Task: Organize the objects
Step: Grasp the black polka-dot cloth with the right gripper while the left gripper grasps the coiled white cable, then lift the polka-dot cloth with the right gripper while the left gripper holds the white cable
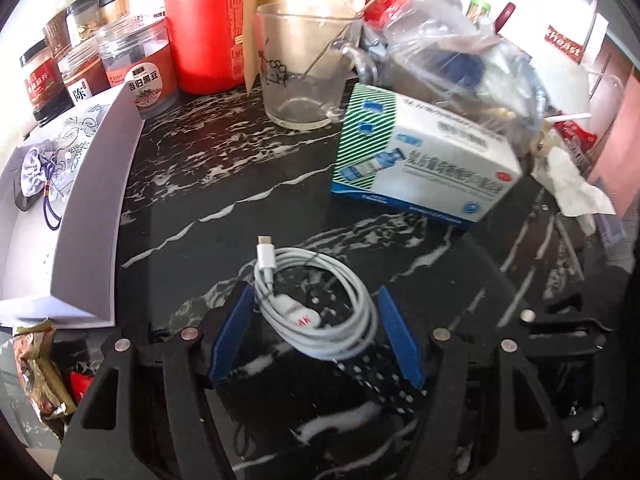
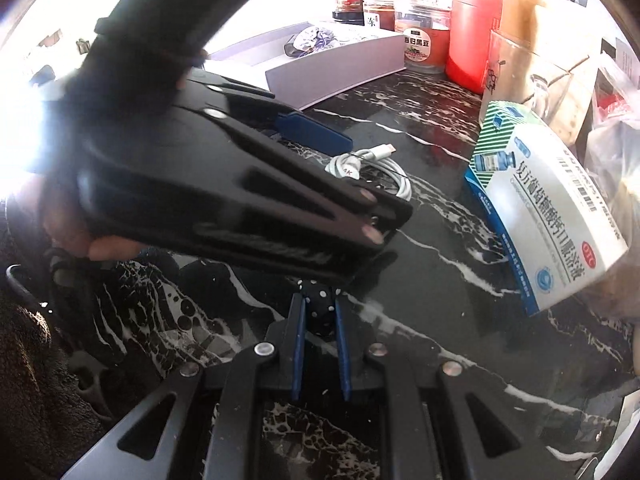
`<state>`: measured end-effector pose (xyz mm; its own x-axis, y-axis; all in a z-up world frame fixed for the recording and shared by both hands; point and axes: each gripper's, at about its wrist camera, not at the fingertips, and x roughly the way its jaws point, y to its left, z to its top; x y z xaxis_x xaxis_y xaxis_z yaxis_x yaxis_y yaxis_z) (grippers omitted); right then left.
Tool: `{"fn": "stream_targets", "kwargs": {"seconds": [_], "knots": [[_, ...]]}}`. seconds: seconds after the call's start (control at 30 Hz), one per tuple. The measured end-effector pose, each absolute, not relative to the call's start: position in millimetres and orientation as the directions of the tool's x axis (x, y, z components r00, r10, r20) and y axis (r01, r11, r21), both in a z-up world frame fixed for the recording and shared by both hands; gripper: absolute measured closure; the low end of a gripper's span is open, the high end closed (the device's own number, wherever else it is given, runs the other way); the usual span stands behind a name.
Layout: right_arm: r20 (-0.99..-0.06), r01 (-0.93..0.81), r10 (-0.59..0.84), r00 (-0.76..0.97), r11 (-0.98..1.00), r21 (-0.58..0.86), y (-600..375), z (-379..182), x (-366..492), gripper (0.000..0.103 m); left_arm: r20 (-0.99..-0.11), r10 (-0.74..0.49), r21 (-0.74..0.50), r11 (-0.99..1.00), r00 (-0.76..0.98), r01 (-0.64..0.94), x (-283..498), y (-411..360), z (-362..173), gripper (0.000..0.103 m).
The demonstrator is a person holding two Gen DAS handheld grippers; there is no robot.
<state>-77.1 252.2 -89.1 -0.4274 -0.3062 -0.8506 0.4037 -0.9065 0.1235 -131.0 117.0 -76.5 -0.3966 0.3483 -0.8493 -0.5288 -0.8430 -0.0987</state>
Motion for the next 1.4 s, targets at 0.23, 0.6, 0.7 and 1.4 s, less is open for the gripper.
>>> {"fn": "stream_targets", "kwargs": {"seconds": [0.23, 0.6, 0.7, 1.4], "knots": [[-0.85, 0.392, -0.304, -0.431, -0.911, 0.127, 255, -89, -75, 0.09, -0.845, 0.353, -0.098, -0.841, -0.401, -0.532, -132, 112, -77, 0.045], [-0.855, 0.33, -0.275, -0.439, -0.935, 0.131, 266, -88, -61, 0.09, -0.84, 0.342, -0.114, -0.871, -0.422, -0.478, -119, 82, -64, 0.045], [-0.857, 0.311, -0.264, -0.443, -0.942, 0.129, 270, -86, -54, 0.09, -0.837, 0.344, -0.124, -0.877, -0.425, -0.465, -109, 68, -58, 0.045], [-0.809, 0.182, -0.222, -0.544, -0.973, 0.145, 270, -88, -69, 0.049, -0.862, 0.338, -0.146, -0.88, -0.379, -0.452, -75, 52, -72, 0.045]]}}
